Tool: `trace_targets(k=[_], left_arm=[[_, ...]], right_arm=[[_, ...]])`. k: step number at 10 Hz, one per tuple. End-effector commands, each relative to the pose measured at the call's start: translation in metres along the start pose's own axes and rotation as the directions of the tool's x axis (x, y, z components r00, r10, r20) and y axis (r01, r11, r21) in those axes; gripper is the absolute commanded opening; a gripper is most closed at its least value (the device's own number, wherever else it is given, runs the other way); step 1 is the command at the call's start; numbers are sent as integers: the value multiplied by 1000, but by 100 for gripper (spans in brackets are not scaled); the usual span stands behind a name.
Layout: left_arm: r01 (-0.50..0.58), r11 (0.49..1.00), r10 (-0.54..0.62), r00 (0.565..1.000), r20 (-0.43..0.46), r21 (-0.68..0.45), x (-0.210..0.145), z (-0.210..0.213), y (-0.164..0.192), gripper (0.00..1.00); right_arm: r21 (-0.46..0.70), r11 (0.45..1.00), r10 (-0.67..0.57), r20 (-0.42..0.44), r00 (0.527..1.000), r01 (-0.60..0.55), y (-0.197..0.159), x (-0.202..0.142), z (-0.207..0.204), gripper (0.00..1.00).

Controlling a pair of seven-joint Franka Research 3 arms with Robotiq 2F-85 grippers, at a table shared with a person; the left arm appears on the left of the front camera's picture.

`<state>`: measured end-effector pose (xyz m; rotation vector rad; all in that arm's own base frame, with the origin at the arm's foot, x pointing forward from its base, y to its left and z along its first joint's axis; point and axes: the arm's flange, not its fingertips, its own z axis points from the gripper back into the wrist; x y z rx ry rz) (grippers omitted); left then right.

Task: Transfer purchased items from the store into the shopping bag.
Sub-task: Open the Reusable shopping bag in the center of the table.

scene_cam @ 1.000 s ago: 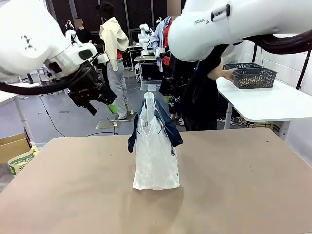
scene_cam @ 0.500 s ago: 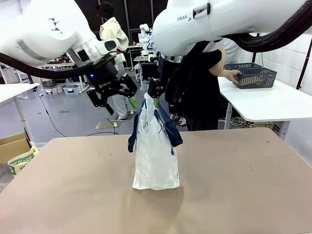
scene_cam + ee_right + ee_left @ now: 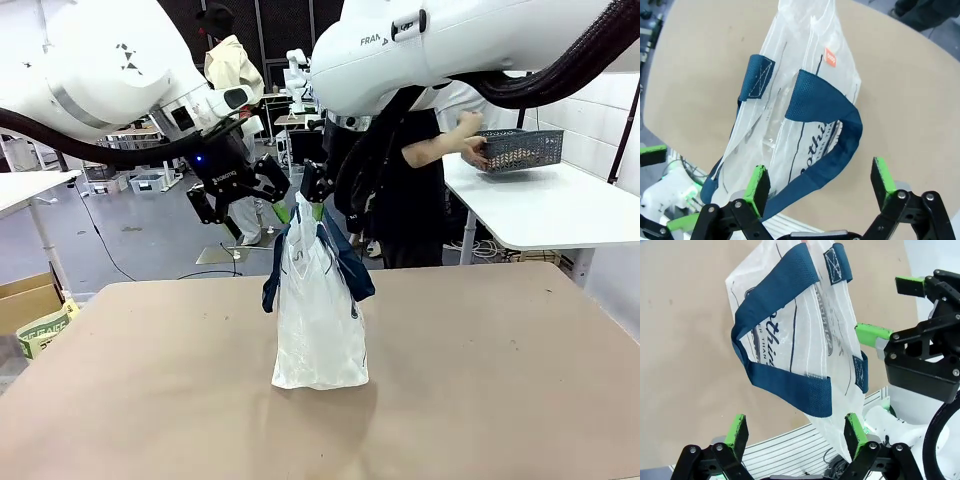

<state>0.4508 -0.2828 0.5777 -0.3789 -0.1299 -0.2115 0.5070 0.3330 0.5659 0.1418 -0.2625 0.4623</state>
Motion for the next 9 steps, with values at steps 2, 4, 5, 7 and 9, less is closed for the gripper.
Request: trace_targets(k=[2,4,5,7,9], left_arm=[[-66,998,65,998,-12,-23,3,-5,-16,100],[-71,997,71,997,-21,-15,4,-15,-19,100],[-64,998,64,998,-24,-14,3,-18,-17,100],[-67,997,67,998,-24,-23,-2,-18,-18,100],[-69,997,68,998,-15,-29,-4,-17,-13,100]], right_arm=[[65,996,-56,-45,997,59,7,3,-4,100],[64,994,-81,-41,996,83,6,5,-5,100],[41,996,-82,-17,996,83,4,5,-4,100],[49,994,-99,3,995,99,3,1,9,100],[46,994,-95,16,995,94,6,0,13,100]])
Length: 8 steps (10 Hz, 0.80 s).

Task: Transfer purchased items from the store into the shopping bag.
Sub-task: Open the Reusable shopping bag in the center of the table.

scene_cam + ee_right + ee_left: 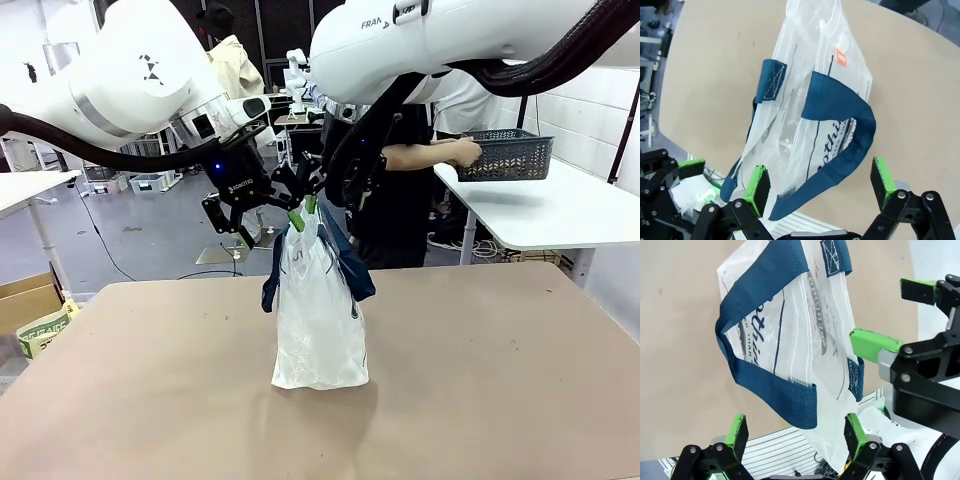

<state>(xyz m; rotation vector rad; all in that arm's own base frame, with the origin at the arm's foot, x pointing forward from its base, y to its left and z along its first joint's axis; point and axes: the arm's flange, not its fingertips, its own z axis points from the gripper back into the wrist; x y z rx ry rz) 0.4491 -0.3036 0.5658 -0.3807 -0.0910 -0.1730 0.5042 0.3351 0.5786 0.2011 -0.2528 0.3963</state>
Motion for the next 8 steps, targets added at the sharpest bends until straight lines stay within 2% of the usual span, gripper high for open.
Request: trace_targets(k=[1,4,8], left_arm=[[-25,999,26,999,22,-27,-4,2,6,100],[-39,999,39,999,15,-29,-7,-4,15,100],[-67,997,67,998,-6,-27,-3,-18,24,100]], right_arm=[[-5,1000,-20,11,1000,20,4,-1,1,100],[-4,1000,2,2,1000,-2,17,0,0,100],[-28,999,15,-75,997,-17,24,-2,-22,100]])
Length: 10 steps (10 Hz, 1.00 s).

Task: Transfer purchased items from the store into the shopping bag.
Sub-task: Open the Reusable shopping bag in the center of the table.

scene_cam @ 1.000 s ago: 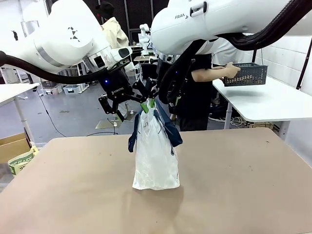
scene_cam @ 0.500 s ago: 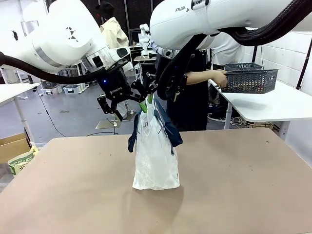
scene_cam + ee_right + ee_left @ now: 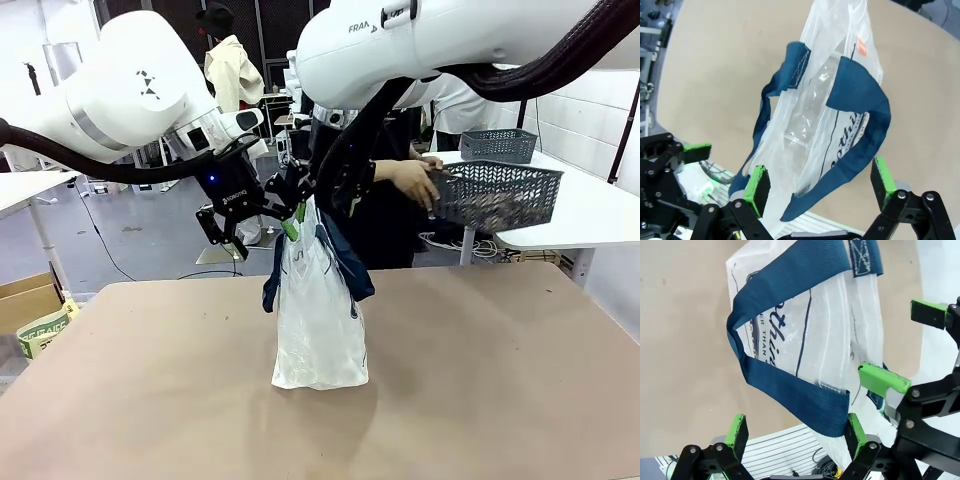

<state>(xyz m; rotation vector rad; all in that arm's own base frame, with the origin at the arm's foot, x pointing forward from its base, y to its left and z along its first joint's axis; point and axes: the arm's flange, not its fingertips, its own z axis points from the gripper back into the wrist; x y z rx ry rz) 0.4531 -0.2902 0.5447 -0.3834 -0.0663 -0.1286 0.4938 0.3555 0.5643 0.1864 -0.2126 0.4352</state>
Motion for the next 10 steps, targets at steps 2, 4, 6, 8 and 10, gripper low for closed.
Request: trace_targets(k=[2,4,6,8,10], left_arm=[[-58,998,58,998,7,-25,1,-12,5,100],[-68,997,70,997,40,-40,2,-18,8,78],[-82,996,83,996,31,-30,3,-22,10,39],[-95,994,96,995,23,-45,3,-24,12,0],[-104,994,106,994,41,-42,0,-16,16,0]], right_arm=[[-21,1000,-23,-62,998,21,6,3,-27,100],[-12,1000,-3,-14,1000,3,3,0,-39,80],[2,1000,-19,-22,1000,19,-1,0,-40,41],[-1,1000,-15,-34,999,15,-1,-2,-40,1],[-5,1000,1,-29,1000,-1,-2,-7,-35,0]])
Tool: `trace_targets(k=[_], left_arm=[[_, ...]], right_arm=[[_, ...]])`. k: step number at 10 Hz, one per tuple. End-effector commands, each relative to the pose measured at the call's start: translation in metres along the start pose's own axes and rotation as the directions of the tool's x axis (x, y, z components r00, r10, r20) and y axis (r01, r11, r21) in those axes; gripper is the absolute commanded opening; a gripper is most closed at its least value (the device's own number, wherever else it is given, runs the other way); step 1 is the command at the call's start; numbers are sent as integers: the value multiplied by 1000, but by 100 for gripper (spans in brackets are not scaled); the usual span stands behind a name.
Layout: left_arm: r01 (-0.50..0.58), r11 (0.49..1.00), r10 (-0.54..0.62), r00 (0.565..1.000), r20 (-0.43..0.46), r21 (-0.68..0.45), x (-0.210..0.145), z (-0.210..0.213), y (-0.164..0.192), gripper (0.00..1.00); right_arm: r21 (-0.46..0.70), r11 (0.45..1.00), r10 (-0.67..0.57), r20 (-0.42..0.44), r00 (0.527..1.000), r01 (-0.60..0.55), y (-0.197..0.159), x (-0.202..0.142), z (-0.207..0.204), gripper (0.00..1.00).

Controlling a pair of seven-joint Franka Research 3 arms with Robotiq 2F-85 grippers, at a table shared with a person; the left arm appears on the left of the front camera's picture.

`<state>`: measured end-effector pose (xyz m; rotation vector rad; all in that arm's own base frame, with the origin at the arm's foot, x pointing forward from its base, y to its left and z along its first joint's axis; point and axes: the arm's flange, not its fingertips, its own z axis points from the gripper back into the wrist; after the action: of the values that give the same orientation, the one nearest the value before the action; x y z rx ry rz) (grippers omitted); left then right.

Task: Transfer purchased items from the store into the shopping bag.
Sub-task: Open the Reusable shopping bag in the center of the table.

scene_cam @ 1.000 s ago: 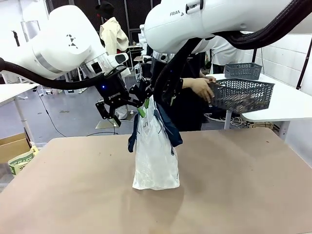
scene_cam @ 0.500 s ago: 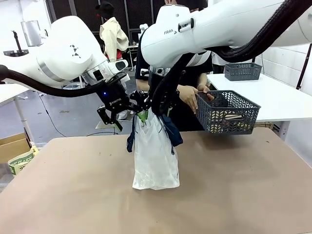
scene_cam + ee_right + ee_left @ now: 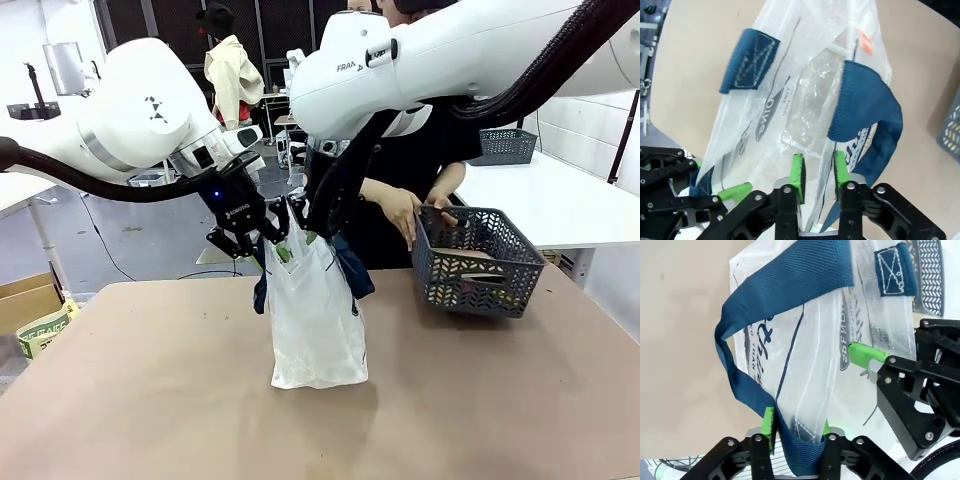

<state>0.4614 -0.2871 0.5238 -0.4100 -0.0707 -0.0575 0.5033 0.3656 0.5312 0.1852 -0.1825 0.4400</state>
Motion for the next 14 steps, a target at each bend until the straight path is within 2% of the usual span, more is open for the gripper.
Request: trace_targets(k=[1,2,5,6,9,14], left_arm=[[-41,999,41,998,37,-8,-8,7,10,0],[-41,999,41,998,44,1,-10,10,18,0],[-52,997,49,997,53,55,-15,17,38,0],[-34,996,31,999,36,78,-16,19,40,0],[29,981,-48,995,91,193,-26,25,42,0],[12,970,-42,992,119,241,-28,25,51,0]], right_arm=[[-29,999,16,0,1000,-16,-4,-16,2,0],[-72,997,30,31,999,-28,-8,-19,3,0],[-137,987,88,24,996,-84,-22,-32,7,0],[-144,988,63,44,997,-56,-28,-35,10,0],[-169,984,75,81,994,-60,-43,-49,17,0],[-192,980,76,92,993,-57,-64,-67,18,0]])
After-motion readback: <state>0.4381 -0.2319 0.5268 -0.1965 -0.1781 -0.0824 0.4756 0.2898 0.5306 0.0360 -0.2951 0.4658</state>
